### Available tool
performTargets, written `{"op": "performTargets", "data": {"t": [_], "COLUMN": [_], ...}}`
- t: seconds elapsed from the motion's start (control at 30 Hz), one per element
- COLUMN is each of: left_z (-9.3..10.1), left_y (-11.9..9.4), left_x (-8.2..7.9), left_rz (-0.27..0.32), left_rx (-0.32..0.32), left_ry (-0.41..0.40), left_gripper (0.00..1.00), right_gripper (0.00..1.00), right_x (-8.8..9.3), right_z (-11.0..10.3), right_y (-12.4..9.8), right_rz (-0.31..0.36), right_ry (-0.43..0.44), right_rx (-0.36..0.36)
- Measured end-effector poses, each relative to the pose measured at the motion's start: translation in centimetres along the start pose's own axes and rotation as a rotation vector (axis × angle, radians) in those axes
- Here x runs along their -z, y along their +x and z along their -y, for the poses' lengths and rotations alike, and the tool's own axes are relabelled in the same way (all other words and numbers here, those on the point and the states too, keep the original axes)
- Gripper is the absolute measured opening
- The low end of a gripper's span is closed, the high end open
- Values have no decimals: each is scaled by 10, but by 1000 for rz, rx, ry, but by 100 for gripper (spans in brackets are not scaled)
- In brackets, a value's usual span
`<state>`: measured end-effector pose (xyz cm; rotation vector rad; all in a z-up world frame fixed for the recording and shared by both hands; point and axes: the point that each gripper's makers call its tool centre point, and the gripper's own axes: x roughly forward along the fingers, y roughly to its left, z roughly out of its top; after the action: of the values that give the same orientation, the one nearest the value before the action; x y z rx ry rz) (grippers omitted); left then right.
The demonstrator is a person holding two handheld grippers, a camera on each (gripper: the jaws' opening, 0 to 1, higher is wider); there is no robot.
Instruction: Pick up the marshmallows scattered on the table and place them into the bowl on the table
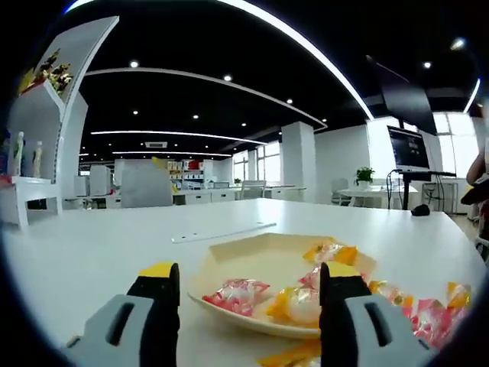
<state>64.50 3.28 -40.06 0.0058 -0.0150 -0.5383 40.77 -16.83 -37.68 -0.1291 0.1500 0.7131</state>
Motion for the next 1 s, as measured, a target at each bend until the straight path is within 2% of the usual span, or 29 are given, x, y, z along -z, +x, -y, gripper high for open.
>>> {"op": "performTargets", "data": {"t": [0.07, 0.23, 0.3, 0.43, 0.6, 0.73, 0.8, 0.87, 0.93, 1.0], "left_z": [2, 4, -2, 0, 8, 12, 20, 27, 36, 54], "left_y": [0, -1, -2, -6, -24, -39, -53, -63, -72, -86], "left_x": [0, -4, -6, -6, -18, -22, -30, -31, -36, -54], "left_rz": [1, 26, 37, 28, 68, 66, 93, 64, 65, 123], "left_rx": [8, 13, -10, -5, -7, -23, -11, -11, 4, 56], "left_ry": [1, 39, 99, 87, 50, 43, 39, 65, 80, 105], "left_gripper": [85, 91, 91, 95, 95, 95, 95, 95, 95, 95], "right_gripper": [75, 74, 74, 75, 74, 74, 74, 74, 74, 74], "right_x": [1, 1, 1, 2, 2, -2, -2, 0, 2, 5], "right_z": [1, 3, 3, 2, 1, -4, -6, -7, -8, -8], "right_y": [-1, -3, -3, -1, 3, 4, 3, 3, 3, 5], "right_rz": [-1, 0, 1, 0, -11, -6, -4, -4, -6, -14], "right_ry": [2, 4, 4, 6, 2, 2, -2, -2, 3, 7], "right_rx": [2, 5, 6, 4, 1, -10, -13, -13, -13, -13]}}
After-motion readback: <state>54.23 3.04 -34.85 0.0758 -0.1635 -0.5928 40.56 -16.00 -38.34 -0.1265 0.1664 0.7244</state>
